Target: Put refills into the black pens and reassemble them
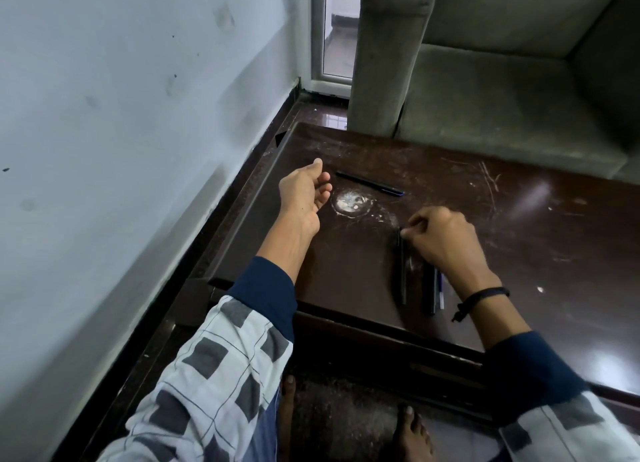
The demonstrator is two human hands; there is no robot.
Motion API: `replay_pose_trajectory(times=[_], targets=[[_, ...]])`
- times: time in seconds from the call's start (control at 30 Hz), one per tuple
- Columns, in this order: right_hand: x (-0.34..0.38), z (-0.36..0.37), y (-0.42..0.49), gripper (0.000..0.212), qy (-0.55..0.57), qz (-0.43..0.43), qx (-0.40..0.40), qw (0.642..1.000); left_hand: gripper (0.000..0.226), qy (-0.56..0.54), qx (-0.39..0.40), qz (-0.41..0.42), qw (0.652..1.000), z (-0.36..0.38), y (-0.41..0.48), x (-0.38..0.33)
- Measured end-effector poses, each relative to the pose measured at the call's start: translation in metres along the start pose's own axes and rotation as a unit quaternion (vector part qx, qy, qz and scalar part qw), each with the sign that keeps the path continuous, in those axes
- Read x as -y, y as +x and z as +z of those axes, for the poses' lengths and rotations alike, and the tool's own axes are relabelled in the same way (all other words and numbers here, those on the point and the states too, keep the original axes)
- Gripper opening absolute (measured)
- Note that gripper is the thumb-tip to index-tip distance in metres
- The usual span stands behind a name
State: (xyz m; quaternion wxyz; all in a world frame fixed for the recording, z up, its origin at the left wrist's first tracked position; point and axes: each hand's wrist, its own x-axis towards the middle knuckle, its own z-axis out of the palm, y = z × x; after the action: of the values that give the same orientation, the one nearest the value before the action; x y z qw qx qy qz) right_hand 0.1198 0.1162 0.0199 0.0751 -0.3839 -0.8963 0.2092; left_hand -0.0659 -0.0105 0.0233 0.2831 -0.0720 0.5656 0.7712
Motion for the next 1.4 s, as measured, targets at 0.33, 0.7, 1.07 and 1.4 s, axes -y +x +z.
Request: replay_pose_trajectory(times=[0.33,0.7,1.07,1.4], targets=[[0.007,0.027,-0.015,0.03,0.062,0.061,0.005,0.996,0.005,0.059,0.032,-0.004,0.998,-0.001,0.007,0.004],[0.018,0.039,-0.022,0.022,0.576,0.206,0.091,0.786,0.024,0.278,0.204,-0.066,0.936,0.014,-0.009,0.024],[0.024,0.038,-0.026,0.021,0.538,0.161,0.054,0.825,0.014,0.27,0.22,-0.045,0.936,0.019,-0.009,0.032],[0.029,0.041,-0.033,0.023,0.54,0.148,0.049,0.827,0.02,0.27,0.21,-0.039,0.939,0.017,-0.007,0.032]])
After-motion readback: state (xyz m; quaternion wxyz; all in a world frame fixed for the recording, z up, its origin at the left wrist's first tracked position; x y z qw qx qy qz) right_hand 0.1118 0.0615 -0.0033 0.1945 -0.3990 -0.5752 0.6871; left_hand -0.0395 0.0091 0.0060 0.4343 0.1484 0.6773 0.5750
